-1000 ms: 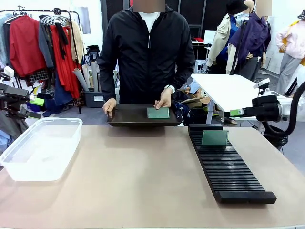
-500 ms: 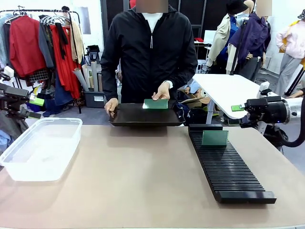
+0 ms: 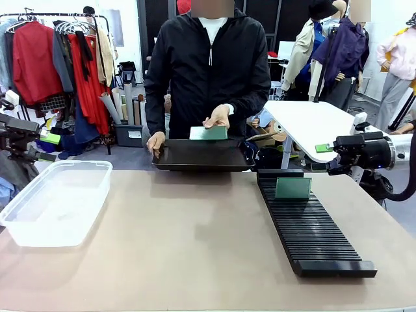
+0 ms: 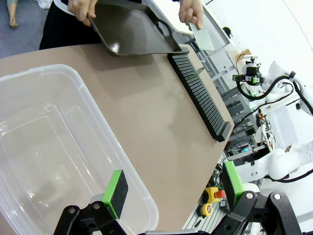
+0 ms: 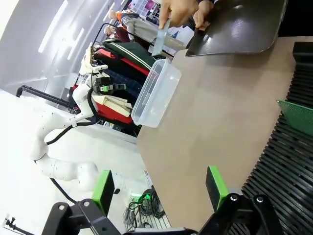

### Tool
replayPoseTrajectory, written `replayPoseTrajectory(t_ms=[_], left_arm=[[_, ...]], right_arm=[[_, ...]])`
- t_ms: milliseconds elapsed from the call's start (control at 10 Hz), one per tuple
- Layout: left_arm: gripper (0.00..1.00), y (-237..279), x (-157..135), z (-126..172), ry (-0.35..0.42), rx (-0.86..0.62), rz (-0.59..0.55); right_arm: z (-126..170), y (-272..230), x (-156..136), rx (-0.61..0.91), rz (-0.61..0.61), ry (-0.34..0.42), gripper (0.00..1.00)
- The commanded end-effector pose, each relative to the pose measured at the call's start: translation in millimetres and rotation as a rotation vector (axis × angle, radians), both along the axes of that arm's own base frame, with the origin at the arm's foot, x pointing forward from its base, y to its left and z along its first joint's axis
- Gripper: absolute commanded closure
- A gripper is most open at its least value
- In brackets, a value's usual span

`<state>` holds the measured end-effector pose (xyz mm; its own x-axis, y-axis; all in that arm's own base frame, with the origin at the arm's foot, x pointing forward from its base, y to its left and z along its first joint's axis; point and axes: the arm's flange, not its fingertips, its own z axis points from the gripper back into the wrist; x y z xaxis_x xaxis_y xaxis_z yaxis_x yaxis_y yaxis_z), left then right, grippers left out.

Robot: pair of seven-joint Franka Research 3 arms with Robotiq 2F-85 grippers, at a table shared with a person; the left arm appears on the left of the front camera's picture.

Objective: Sort PCBs into racks and boxes based on the side picked up.
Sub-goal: Pick up the Blank PCB handed by the Human.

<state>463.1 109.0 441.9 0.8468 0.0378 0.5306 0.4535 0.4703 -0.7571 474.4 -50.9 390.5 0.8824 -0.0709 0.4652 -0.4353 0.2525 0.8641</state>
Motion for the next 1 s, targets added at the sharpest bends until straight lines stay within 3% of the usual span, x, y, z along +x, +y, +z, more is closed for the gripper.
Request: replayPoseTrajectory(t_ms=[0,900], left_arm=[[0.00,0.0,-0.8,2.4,0.003,-0.001,0.001],[0.00,0.0,-0.8,2.4,0.003,-0.001,0.001]], right_arm=[[1.9,-2.2,3.6,-0.006,0.008,-0.020,0.00],[-1.4,5.2,4.1,-0.005,0.004,-0.001,0.00]])
